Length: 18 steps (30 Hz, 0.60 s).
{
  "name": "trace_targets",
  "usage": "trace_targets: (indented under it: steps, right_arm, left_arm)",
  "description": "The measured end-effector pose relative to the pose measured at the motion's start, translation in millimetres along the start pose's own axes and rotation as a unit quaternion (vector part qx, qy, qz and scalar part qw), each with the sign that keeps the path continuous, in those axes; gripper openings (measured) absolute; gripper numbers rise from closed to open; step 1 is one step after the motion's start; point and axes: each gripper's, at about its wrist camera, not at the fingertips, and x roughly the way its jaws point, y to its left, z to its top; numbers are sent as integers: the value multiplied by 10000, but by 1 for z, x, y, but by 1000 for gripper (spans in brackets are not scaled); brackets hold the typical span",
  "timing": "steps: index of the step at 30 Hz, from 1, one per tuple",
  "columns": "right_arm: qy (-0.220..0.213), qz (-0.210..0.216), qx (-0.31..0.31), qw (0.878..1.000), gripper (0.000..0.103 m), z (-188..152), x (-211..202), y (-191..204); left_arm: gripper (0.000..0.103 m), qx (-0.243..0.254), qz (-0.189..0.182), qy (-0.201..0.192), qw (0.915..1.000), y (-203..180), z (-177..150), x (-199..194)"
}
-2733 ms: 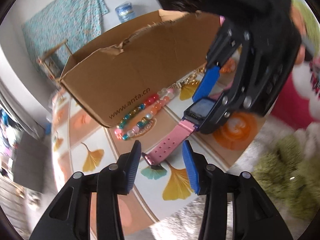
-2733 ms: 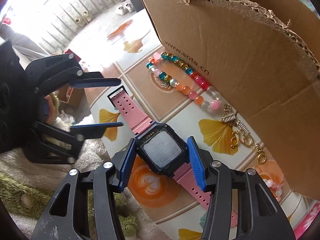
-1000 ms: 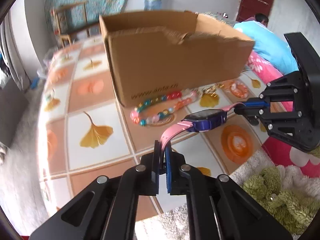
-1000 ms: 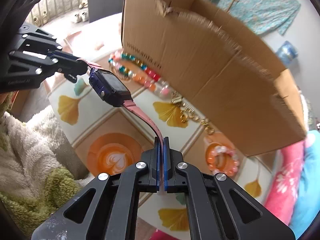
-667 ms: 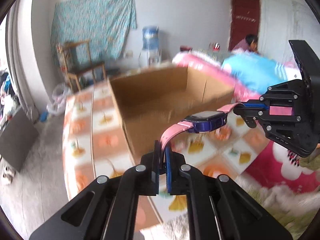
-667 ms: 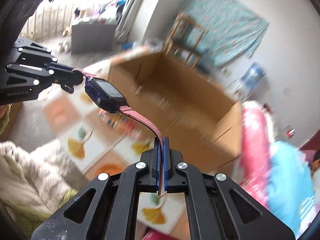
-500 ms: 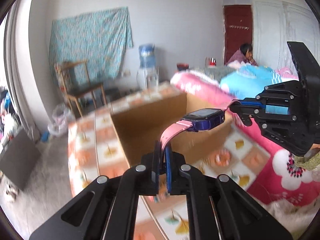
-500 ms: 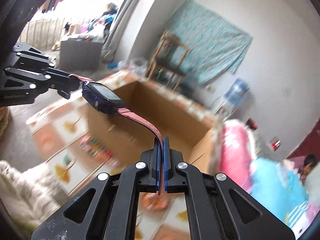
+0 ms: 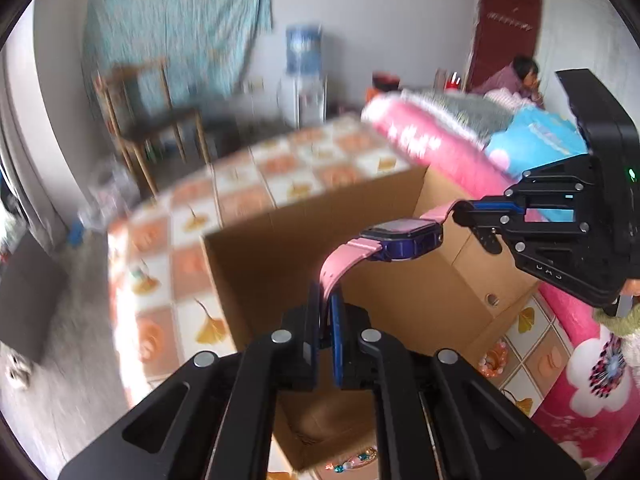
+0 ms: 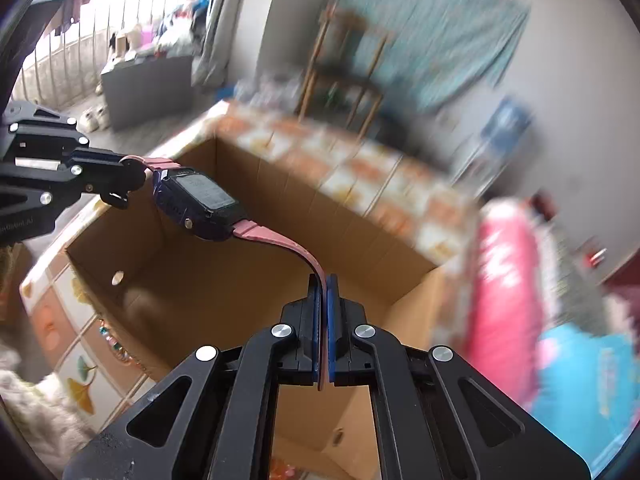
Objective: Organize jewelry
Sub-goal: 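Carry the watch into the cardboard box and release it from both tools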
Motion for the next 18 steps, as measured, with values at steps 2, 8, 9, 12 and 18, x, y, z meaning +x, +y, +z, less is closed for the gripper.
trace_targets:
  steps: [2,8,9,12,18]
  right_arm:
    - [446,328,77,9984,1,7,22,-8]
    - [1621,986,140,9817,1,22,87,-20]
    - [1752,1077,163,9785,1,22,95,-21]
    - [2236,1273,135,9662,1,19,123,-20]
    - [2458,1275,356,9602,15,18,147,-26]
  left_arm:
    - [5,33,43,425,9991,5,10,28]
    - [5,398,94,1513,9876,9,22,90]
    - [5,341,21,1705,9848,12,23,100]
    - [5,450,98,1936,9800,11,27,115]
    - [5,287,223,1880,9815,21,34,123]
